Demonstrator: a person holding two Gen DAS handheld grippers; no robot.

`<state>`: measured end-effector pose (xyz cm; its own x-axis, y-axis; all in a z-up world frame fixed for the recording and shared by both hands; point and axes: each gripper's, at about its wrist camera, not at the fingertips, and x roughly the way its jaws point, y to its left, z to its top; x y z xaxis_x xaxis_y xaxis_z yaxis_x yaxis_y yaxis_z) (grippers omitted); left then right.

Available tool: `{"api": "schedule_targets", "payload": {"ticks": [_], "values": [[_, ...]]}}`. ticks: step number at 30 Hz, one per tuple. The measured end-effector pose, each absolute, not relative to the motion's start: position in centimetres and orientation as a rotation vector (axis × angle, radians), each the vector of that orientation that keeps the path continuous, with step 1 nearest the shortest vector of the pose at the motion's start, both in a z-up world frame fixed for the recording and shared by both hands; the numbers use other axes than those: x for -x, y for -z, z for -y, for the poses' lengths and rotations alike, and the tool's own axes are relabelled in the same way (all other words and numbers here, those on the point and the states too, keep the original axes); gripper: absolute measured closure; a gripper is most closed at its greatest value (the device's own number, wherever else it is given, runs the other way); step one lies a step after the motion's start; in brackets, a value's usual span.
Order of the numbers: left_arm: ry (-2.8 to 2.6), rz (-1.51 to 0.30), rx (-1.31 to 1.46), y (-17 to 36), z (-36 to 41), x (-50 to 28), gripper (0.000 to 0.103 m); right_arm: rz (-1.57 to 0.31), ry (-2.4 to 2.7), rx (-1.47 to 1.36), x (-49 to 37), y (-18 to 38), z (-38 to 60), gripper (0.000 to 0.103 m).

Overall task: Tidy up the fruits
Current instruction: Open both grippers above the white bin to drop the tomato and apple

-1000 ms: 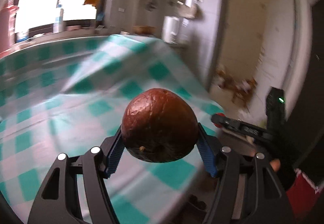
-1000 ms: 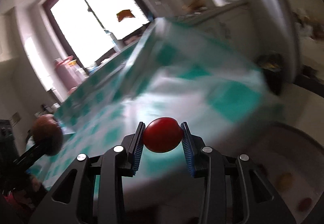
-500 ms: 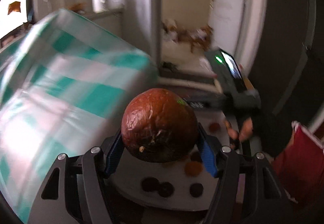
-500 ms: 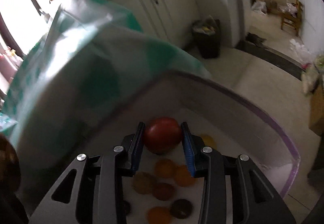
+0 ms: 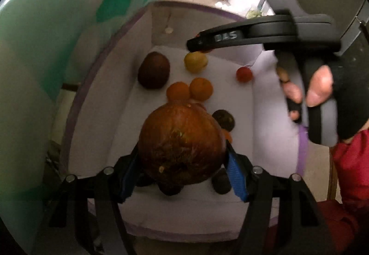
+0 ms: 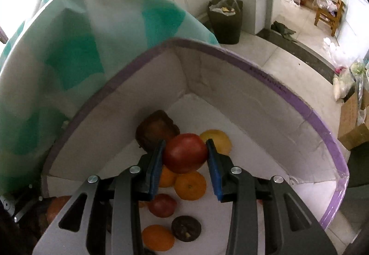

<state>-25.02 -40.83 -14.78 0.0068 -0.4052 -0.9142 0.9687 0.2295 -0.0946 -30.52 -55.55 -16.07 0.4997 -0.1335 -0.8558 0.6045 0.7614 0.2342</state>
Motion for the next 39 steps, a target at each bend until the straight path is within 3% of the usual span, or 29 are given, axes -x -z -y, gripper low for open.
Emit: {"api": "schedule_targets", "payload": {"ticks": [10, 26, 34, 39], "values": [[1.148, -1.024, -0.875, 17.7, 42.6, 26.7, 0.037, -1.039, 0.487, -0.538, 29.4, 17.4, 55.2, 0.066], [1.126, -1.099, -0.875, 18.6, 42.3, 26.2, 0.036, -1.108, 0.515, -0.506, 28.5, 18.6, 54.4, 0.063], [1.101, -1.16, -0.892, 19.9, 42.7, 25.8, 0.036, -1.114, 0.533, -0.492, 28.3, 18.7, 54.1, 0.032], [1.123, -1.117, -0.895, 19.0, 42.5, 26.6, 0.027, -1.121, 0.547, -0.473, 28.4, 18.7, 53.8, 0.019]]}}
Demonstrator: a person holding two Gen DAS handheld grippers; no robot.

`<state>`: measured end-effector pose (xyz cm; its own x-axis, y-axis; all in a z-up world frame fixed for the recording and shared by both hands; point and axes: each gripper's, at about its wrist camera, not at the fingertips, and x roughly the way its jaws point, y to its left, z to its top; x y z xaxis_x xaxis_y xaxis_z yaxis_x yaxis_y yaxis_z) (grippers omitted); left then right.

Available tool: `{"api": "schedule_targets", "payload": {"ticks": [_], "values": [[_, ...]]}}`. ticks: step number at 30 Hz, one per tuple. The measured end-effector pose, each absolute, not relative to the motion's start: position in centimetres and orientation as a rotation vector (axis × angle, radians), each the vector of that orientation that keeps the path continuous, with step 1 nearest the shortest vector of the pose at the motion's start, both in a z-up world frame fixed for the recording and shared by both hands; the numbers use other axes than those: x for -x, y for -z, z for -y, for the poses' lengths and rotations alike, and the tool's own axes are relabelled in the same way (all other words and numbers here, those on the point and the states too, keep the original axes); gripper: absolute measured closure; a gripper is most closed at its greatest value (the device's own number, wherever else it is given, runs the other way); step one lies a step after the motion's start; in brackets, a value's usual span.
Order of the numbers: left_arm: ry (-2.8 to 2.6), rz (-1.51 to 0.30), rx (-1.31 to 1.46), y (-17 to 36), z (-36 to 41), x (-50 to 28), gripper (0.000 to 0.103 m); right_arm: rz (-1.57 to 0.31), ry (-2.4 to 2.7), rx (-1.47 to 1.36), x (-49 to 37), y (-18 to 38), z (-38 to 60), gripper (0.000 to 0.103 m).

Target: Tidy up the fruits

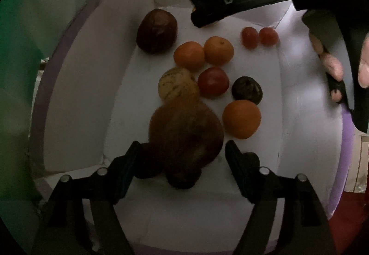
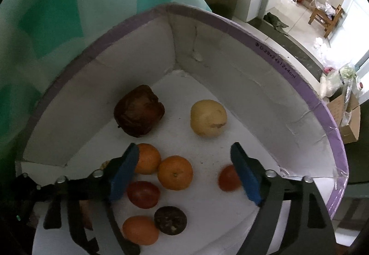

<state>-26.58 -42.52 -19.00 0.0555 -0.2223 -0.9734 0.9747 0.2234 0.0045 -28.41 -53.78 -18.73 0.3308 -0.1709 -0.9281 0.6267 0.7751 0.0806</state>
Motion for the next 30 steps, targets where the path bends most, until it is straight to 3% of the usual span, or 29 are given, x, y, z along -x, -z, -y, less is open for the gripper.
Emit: {"api": "schedule_targets", "payload": {"ticks": [7, 13, 16, 19, 23, 30], "values": [[1.104, -0.993, -0.905, 17.1, 41.7, 27.4, 0.018, -1.062, 0.573, -0.455, 29.1, 17.4, 53.0, 0.016], [1.14, -0.781, -0.69, 9.0, 39.5, 27.0, 0.01, -0.939, 0.593, -0.439, 31.3, 12.9, 52.4, 0.016], [1.218, -0.83, -0.546, 6.3, 39.1, 27.0, 0.01, -0.899, 0.612, -0.426, 32.6, 10.2, 51.6, 0.016], [1.177, -0.743, -0.597, 5.0, 38.8, 28.2, 0.003, -0.931, 0.643, -0.37, 33.3, 8.8, 50.4, 0.016], [1.018, -0.589, -0.77, 5.2, 38.5, 30.8, 0.002, -0.99, 0.69, -0.302, 33.8, 9.3, 49.0, 0.016], [1.158, -0.793, -0.84, 8.3, 38.5, 31.0, 0.002, -1.054, 0.732, -0.441, 34.8, 12.1, 50.6, 0.016]]}}
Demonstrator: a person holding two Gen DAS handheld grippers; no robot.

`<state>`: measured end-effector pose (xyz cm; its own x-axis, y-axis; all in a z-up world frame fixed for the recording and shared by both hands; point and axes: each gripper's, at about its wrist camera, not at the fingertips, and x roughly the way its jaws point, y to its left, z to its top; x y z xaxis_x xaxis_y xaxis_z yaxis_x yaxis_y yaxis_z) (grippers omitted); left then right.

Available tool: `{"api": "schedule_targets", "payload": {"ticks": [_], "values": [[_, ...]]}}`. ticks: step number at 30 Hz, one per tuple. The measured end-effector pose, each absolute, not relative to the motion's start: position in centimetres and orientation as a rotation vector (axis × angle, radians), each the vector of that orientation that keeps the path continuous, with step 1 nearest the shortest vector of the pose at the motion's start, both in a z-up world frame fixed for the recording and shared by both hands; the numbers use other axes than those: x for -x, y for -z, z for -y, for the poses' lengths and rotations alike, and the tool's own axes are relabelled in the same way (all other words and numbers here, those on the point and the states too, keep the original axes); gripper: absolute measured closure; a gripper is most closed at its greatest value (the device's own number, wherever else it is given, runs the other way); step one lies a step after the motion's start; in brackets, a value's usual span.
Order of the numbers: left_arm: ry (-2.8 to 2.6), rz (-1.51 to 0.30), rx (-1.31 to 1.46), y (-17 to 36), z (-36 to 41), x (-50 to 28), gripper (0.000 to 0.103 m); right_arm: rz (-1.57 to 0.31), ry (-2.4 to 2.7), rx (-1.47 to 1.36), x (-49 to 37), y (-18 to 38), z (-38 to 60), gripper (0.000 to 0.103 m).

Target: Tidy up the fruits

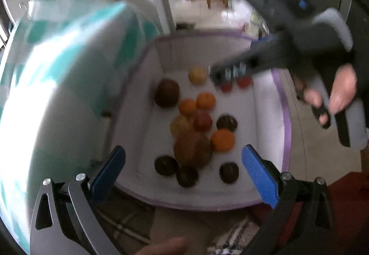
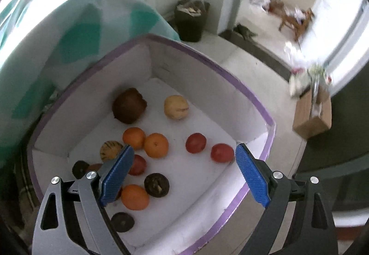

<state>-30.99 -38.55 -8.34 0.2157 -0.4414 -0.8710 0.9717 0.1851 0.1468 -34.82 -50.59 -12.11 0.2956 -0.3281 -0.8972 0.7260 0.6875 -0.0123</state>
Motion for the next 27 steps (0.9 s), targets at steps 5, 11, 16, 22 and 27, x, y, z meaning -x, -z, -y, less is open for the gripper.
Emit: {"api": "schedule_targets", "payload": {"ticks": [5, 11, 16, 22, 27], "values": [[1.146, -0.906, -0.811, 9.8, 38.8, 29.8, 0.002, -1.102, 0.731, -0.465, 34.4, 13.7, 50.7, 0.016], [1.142, -0.918, -0.836, 10.4, 38.8, 30.0, 0.002, -1.146, 0.692, -0.475, 33.6, 15.2, 50.0, 0.016], [1.136, -0.923, -0.842, 11.0, 38.9, 29.8, 0.002, -1.157, 0.667, -0.457, 33.0, 15.4, 49.4, 0.016], [1.135, -0.927, -0.848, 11.1, 39.0, 29.7, 0.002, -1.166, 0.662, -0.461, 32.9, 15.7, 49.5, 0.016], [1.133, -0.931, -0.848, 11.1, 39.0, 29.6, 0.002, -1.171, 0.655, -0.465, 32.6, 15.9, 49.4, 0.016]]}}
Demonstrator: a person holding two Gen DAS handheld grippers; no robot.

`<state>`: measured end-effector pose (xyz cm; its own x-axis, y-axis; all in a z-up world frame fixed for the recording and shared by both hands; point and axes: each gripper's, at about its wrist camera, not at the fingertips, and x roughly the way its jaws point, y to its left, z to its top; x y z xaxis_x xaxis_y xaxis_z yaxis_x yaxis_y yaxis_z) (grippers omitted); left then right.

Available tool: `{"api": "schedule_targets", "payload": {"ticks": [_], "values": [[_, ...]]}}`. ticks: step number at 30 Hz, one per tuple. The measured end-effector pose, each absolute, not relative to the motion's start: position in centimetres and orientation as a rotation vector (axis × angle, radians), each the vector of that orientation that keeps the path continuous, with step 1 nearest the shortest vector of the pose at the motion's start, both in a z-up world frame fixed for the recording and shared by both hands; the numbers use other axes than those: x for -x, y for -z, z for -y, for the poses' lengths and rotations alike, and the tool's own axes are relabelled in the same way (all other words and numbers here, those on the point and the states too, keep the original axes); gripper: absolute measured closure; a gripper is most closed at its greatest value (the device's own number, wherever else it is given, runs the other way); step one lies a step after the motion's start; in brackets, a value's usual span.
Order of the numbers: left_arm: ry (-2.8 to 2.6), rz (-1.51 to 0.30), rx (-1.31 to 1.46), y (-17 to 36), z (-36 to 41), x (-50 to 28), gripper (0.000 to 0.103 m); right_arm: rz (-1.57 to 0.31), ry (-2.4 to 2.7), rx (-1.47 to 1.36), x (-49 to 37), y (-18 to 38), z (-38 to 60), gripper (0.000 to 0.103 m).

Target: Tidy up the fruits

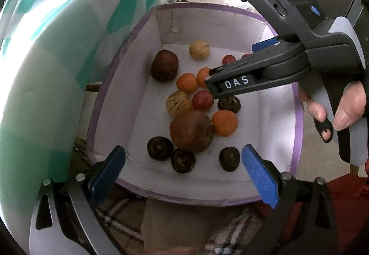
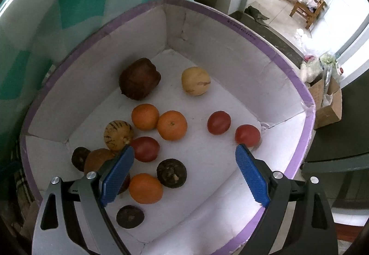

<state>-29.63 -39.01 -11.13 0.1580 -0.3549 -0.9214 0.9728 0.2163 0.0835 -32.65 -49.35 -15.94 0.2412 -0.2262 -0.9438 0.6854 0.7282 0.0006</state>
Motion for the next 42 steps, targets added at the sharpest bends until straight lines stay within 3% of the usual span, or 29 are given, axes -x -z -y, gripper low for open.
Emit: {"api": "schedule_targets", "payload": {"ticks": [42], "values": [[1.129, -0.967, -0.864, 11.9, 38.9, 29.6, 0.002, -1.224, 0.612, -0.487, 32.1, 18.5, 49.3, 0.016]]}}
